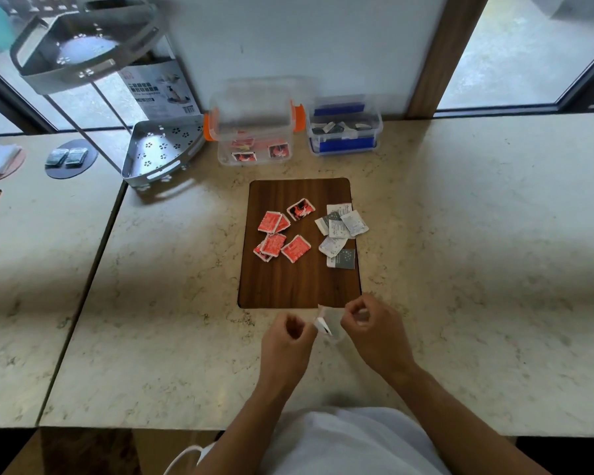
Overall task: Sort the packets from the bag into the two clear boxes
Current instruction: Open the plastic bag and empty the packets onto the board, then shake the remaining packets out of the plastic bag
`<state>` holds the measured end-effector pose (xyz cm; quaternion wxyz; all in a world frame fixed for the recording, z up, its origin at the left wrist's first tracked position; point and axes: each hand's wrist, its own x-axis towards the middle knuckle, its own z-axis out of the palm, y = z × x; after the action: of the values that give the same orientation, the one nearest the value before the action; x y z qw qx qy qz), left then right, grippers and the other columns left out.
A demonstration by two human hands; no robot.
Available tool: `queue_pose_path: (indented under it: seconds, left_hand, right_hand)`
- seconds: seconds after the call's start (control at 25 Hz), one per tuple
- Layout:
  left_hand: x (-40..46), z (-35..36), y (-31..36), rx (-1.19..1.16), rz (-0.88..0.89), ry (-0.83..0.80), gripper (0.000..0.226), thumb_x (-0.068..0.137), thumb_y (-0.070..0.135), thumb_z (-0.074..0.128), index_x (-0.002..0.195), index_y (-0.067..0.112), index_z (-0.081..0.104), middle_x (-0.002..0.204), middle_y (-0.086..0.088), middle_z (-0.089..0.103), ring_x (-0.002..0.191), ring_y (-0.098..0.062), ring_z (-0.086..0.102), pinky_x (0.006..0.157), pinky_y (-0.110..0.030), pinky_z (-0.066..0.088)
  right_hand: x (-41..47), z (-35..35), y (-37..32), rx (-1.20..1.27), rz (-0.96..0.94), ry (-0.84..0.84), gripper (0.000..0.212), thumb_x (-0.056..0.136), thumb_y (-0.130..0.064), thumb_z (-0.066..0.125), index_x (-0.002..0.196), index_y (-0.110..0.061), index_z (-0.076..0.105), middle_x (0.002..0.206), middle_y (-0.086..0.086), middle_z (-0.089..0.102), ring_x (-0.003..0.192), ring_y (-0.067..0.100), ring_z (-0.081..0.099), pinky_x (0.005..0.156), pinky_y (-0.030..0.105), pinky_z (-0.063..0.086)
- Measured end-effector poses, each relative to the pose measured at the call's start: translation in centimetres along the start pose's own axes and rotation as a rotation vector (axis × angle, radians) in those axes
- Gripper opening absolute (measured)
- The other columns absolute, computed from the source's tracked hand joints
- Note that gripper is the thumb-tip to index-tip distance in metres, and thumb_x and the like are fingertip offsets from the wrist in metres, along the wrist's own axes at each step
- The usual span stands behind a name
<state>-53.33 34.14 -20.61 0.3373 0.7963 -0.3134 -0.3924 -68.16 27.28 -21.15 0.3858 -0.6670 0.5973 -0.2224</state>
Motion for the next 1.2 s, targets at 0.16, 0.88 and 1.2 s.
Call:
queue_pose_path:
  seconds: [0.16,0.88,1.2]
  left_hand:
    - [0.6,0.3,-1.1,0.037,-0.088,-0.146,0.020,0.097,0.020,0.059,0.116,0.022,0.058,0.104,0.009,0.063,0.091,-0.008,0.060,0.073,-0.016,0.050]
    - [10.1,0.6,5.5,-0.624,-0.377,-0.488,0.029,0.098,0.001,0.049,0.126,0.001,0.059,0.095,-0.020,0.064,0.065,-0.024,0.060,0.062,-0.036,0.055]
    - [20.2,2.4,12.8,-0.541,-0.233,-0.522,0.021,0.099,0.013,0.057,0.110,-0.002,0.067,0.082,-0.013,0.066,0.069,-0.019,0.063,0.062,-0.028,0.059]
  right_hand:
    - [0.4,-0.3,-0.9,0.352,0.311,-0.089,0.008,0.091,-0.017,0.067,0.084,-0.012,0.066,0.087,0.006,0.070,0.074,0.020,0.072,0.063,0.036,0.064]
    - [10.4,-2.1,-0.9,0.439,0.421,-0.229,0.009,0.094,-0.024,0.060,0.098,-0.024,0.068,0.090,0.004,0.069,0.077,0.017,0.062,0.068,0.034,0.048]
    - [20.2,-3.6,-1.9,0.612,0.410,-0.212,0.021,0.097,-0.014,0.059,0.100,0.004,0.069,0.078,0.009,0.067,0.066,0.017,0.059,0.061,0.026,0.050]
